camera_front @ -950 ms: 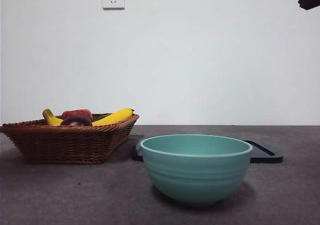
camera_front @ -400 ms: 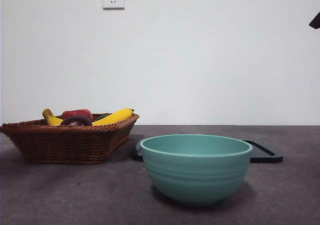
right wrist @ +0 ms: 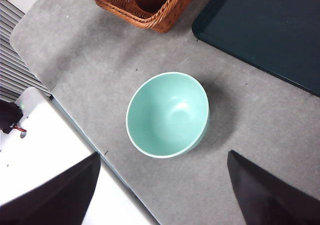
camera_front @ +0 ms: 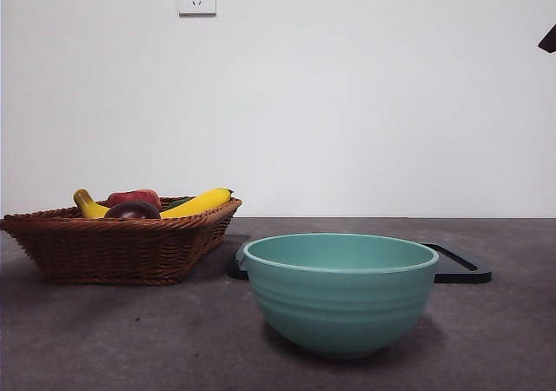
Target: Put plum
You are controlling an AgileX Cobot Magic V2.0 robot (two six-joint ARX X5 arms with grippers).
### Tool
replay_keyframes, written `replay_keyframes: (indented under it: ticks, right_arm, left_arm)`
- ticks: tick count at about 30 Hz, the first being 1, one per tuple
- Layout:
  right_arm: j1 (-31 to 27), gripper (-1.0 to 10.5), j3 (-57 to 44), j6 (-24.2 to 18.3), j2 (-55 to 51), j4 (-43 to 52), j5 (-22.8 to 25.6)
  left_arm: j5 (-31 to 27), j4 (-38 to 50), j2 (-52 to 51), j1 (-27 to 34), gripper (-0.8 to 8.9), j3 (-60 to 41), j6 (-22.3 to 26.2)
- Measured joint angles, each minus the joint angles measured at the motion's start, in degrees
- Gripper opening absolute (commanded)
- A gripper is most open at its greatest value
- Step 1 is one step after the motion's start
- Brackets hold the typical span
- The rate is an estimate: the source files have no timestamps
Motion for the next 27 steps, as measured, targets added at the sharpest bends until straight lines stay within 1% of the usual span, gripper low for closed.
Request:
replay_keyframes:
  ticks: [6,9,14,17,21,25,27]
  right_arm:
    - [0.0,4.1,0.0,0.04,0.0,0.0,0.02]
    - [0.0,4.1,0.0,0.13,0.0,0.0,0.0]
    - [0.0,4.1,0.0,0.42,0.0,0.0,0.0]
    - [0.0,4.1,0.0,0.44,0.0,0.0,0.0]
    - [0.0,4.1,0.0,0.44,0.0,0.0,0.0]
    - [0.0,4.1,0.0,0.44,0.0,0.02,0.02]
    - [0.0,4.1,0.0,0.44,0.0,0.04,0.02]
  left_arm:
    - [-5.09,3.26,5.55,-2.51,4.99,3.56,-1.77]
    - [-8.59,3.28,9.94,-4.02,4.98,6.99,-2.34]
    - [-15.45,3.41,19.71,-6.6,4.96,14.47,-2.71]
    - [-18.64,3.56,25.4,-8.02,4.96,18.34,-2.78]
    - [-21.64,3.67,32.22,-9.46,4.95,21.99,-2.8]
    - [-23.61,4.22,38.51,-10.23,4.95,23.76,-2.78]
    - [-23.65,4.59,41.22,-10.25,4.95,23.76,-2.78]
